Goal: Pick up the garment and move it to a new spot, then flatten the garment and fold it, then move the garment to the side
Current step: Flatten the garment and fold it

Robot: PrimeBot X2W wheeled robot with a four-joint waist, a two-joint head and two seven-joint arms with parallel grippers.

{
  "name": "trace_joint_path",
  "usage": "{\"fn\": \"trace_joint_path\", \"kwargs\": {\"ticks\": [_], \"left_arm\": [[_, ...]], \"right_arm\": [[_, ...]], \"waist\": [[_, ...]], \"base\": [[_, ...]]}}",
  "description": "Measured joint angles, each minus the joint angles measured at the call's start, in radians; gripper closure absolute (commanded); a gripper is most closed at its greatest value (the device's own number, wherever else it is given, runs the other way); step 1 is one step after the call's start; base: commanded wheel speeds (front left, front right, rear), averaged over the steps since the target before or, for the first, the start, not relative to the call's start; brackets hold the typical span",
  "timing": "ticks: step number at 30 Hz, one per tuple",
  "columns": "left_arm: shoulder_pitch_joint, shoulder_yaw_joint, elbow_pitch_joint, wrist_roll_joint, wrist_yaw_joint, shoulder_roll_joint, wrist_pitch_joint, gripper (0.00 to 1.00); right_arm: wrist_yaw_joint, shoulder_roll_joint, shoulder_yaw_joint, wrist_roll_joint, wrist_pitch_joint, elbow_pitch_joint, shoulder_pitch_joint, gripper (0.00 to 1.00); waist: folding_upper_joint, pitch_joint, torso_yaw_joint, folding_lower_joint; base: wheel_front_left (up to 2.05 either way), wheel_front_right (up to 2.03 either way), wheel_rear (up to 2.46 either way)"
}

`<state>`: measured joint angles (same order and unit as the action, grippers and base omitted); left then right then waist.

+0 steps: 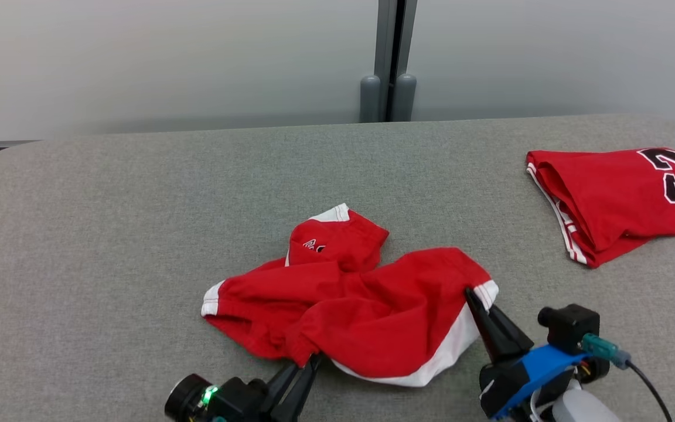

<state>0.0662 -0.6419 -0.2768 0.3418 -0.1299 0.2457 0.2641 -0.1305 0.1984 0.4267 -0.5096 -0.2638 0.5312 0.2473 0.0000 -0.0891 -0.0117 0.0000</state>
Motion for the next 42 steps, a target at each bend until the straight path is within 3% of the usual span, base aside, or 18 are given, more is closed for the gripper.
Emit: {"fn": "trace_joint_path", "kwargs": {"ticks": [5, 11, 18, 26, 35, 42], "left_arm": [[0.058, -0.008, 0.121, 0.039, 0.0, 0.036, -0.001, 1.0], [0.195, 0.013, 0.189, 0.11, 0.0, 0.095, -0.001, 1.0], [0.491, 0.05, 0.151, 0.207, 0.0, 0.154, -0.001, 1.0], [0.94, 0.003, 0.058, 0.273, 0.0, 0.223, -0.016, 1.0], [1.361, -0.035, -0.102, 0.383, 0.0, 0.209, -0.007, 1.0], [1.396, -0.073, -0.15, 0.413, 0.0, 0.198, -0.002, 1.0]], "right_arm": [[0.0, -0.006, -0.043, -0.021, 0.0, -0.076, 0.067, 1.0], [0.0, -0.026, -0.097, -0.049, 0.0, -0.059, 0.224, 1.0], [0.0, -0.079, -0.133, -0.084, 0.001, 0.091, 0.565, 1.0], [0.0, -0.129, -0.162, -0.089, 0.002, 0.307, 1.033, 1.0], [0.0, -0.136, -0.277, -0.015, 0.001, 0.397, 1.367, 1.0], [0.0, -0.146, -0.273, 0.005, 0.001, 0.396, 1.348, 1.0]], "waist": [[0.0, -0.015, 0.01, 0.0001], [0.0, -0.052, 0.014, 0.0], [0.0001, -0.153, 0.033, 0.0004], [0.0004, -0.296, 0.053, 0.0004], [0.0004, -0.416, 0.054, 0.0002], [0.0003, -0.45, 0.053, 0.0002]], "base": [[0.0, 0.0, 0.0], [0.0, 0.0, 0.0], [0.0, 0.0, 0.0], [0.0, 0.0, 0.0], [0.0, 0.0, 0.0], [0.0, 0.0, 0.0]]}}
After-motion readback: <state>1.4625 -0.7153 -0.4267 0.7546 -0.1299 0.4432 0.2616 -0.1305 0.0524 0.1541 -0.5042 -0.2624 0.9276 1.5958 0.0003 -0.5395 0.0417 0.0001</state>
